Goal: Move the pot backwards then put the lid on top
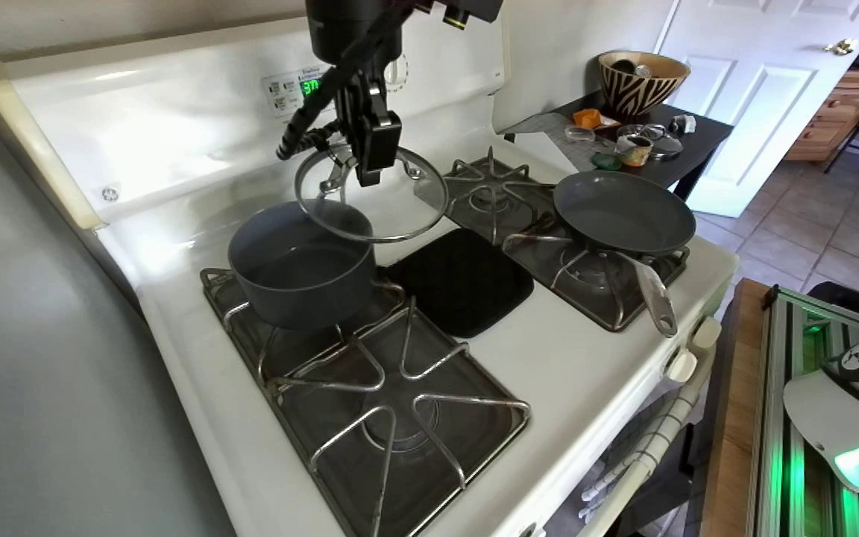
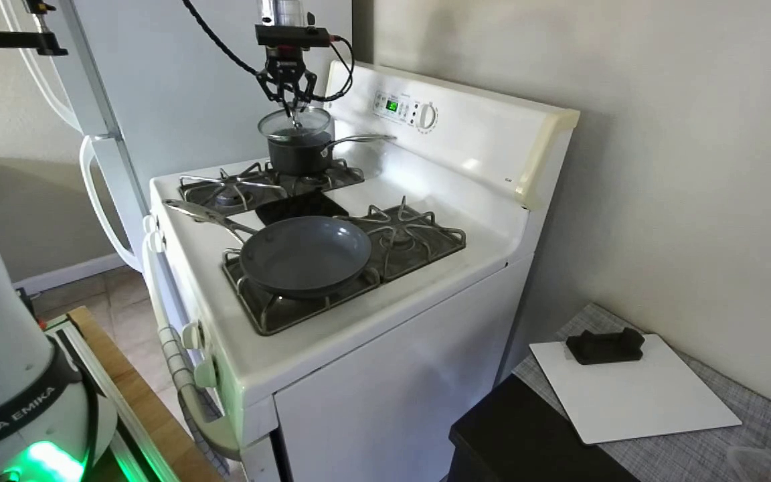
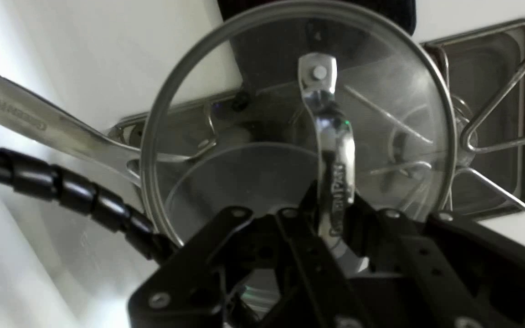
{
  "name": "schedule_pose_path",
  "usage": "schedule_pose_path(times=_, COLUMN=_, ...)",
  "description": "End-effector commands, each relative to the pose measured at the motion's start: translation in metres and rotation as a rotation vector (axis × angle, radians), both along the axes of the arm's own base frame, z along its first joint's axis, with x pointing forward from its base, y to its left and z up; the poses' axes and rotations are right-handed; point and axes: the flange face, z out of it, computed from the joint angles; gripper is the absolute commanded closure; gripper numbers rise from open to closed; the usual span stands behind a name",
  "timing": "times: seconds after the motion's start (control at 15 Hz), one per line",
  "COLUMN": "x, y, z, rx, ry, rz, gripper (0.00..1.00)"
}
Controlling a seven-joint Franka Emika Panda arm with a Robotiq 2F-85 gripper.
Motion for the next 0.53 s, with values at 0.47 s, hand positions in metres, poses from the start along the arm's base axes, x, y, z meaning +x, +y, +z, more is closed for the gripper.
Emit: schedule_pose_path(times=0.47, x=0.058, y=0.051, z=-0.013, rx=0.005, ry=0.082, rz=-0.037, gripper=1.00)
